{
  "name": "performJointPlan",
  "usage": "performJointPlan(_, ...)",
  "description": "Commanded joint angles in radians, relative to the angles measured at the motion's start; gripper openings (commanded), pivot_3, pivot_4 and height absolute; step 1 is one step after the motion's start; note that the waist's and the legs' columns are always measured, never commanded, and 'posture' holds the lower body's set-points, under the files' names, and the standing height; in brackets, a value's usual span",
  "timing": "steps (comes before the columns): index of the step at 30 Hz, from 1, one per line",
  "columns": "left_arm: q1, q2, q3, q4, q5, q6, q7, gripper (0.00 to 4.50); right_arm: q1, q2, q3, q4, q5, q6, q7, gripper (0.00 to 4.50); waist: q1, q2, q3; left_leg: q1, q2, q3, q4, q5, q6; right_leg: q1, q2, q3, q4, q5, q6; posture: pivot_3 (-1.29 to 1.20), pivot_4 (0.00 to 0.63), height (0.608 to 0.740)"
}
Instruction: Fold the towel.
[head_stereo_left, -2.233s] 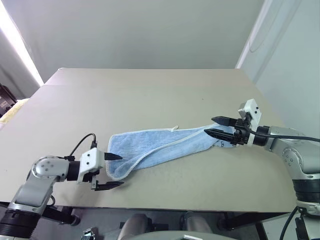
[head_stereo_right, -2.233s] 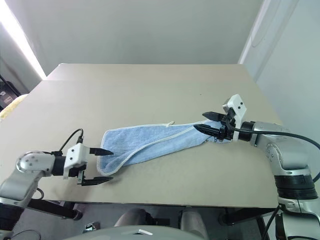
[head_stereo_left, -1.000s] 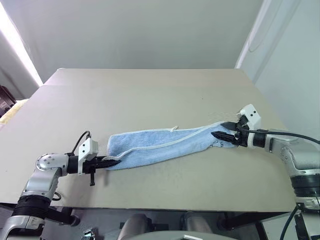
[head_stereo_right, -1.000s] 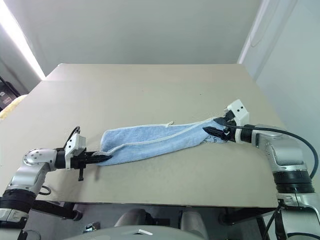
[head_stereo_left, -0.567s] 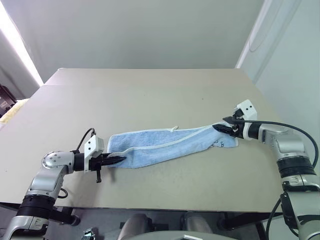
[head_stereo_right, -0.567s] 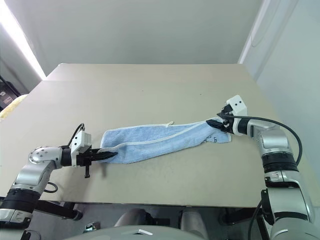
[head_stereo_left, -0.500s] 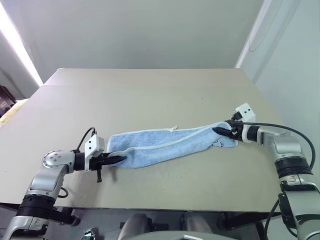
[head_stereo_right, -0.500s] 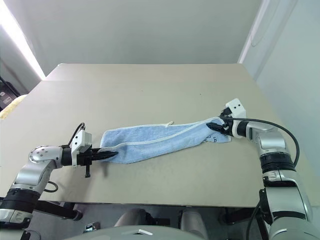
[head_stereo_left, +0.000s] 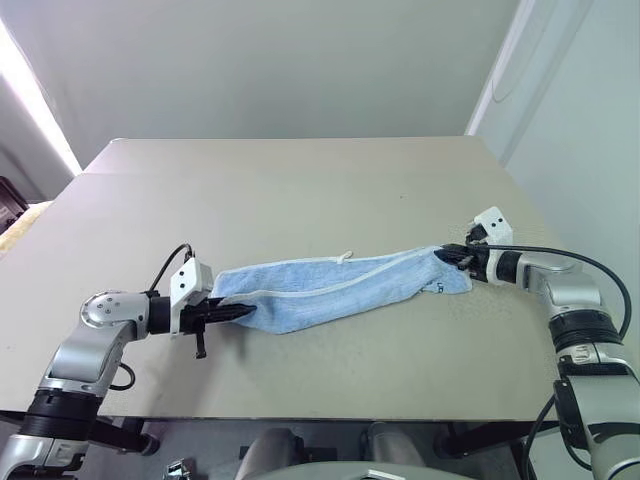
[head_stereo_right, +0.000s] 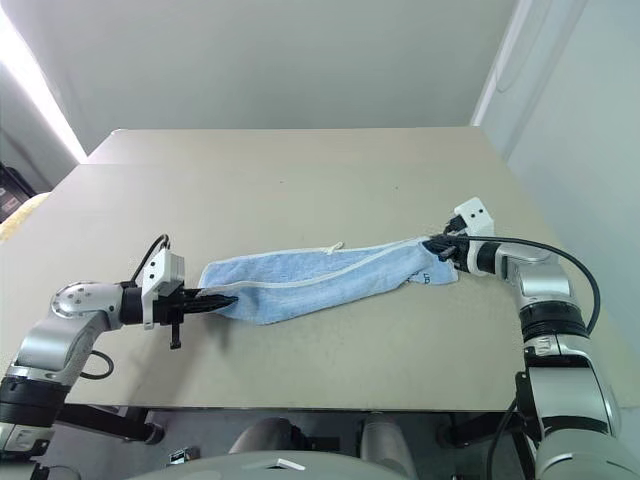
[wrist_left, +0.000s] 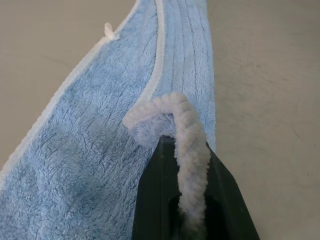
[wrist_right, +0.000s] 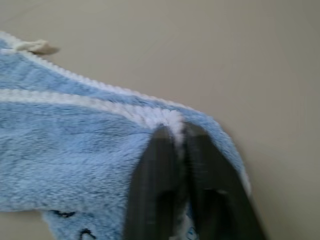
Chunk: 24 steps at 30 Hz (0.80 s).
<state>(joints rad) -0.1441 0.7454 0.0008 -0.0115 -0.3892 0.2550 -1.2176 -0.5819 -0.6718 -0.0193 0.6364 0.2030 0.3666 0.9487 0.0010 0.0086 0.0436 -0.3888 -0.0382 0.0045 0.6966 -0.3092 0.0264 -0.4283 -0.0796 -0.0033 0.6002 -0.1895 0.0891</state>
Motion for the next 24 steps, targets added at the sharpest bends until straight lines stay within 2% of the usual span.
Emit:
performJointPlan(1,-0.038,0.016,0.038,-0.04,-0.026,0.023,0.015,0.0,0.007,-0.025,-0.05,-0.082,0.026,-0.002,0.002,0.04,0.003,0.0,0.0,0.0,0.0,0.0,0.0,0.0,0.0,0.0,0.0,0.0,0.0,0.0,0.0,0.0,0.0,0.726)
performJointPlan(5,-0.112,-0.004,0.087,-0.002,-0.069,0.074,0.061,0.0,0.02,-0.042,-0.128,-0.198,0.087,0.025,-0.006,0.04,0.008,0.0,0.0,0.0,0.0,0.0,0.0,0.0,0.0,0.0,0.0,-0.001,0.0,0.0,0.0,0.0,0.0,0.726)
performJointPlan(8,-0.234,-0.021,0.149,0.078,-0.13,0.138,0.102,0.0,-0.026,-0.042,-0.226,-0.284,0.167,0.081,-0.053,0.04,0.011,0.0,0.0,0.0,0.0,0.0,0.001,0.0,0.0,0.0,0.001,-0.001,0.001,0.0,0.0,0.0,0.0,0.726)
performJointPlan(12,-0.431,-0.038,0.221,0.333,-0.14,0.136,0.151,0.0,-0.141,-0.035,-0.284,-0.241,0.173,0.059,-0.163,0.04,0.007,0.0,0.0,0.002,-0.001,0.0,0.002,0.001,-0.001,0.001,0.004,-0.001,0.003,0.0,0.001,0.0,0.0,0.726)
performJointPlan(17,-0.716,-0.059,0.225,0.791,-0.009,-0.081,0.274,0.0,-0.307,0.001,-0.262,-0.008,0.093,-0.096,-0.27,0.04,0.0,-0.002,0.001,0.007,0.0,0.0,0.001,0.001,-0.001,0.006,0.007,0.0,0.003,0.0,0.001,0.0,0.0,0.726)
performJointPlan(19,-0.831,-0.06,0.203,0.984,0.079,-0.234,0.396,0.0,-0.345,0.013,-0.265,0.036,0.105,-0.159,-0.246,0.04,-0.005,-0.002,0.001,0.008,0.0,0.0,0.001,0.001,-0.001,0.008,0.008,0.0,0.002,0.0,0.002,0.0,0.0,0.726)
performJointPlan(21,-0.899,-0.056,0.197,1.098,0.121,-0.338,0.447,0.0,-0.348,0.017,-0.267,0.041,0.124,-0.2,-0.207,0.04,-0.009,-0.002,0.002,0.008,-0.001,0.0,0.0,0.001,-0.001,0.008,0.008,0.0,0.001,0.002,0.004,0.0,0.0,0.726)
performJointPlan(24,-0.908,-0.035,0.194,1.142,0.128,-0.392,0.304,0.0,-0.263,-0.003,-0.243,-0.062,0.16,-0.158,-0.086,0.04,-0.013,-0.002,0.001,0.006,-0.001,0.001,-0.003,0.001,0.001,0.004,0.007,0.001,0.001,0.003,0.007,0.0,0.0,0.726)
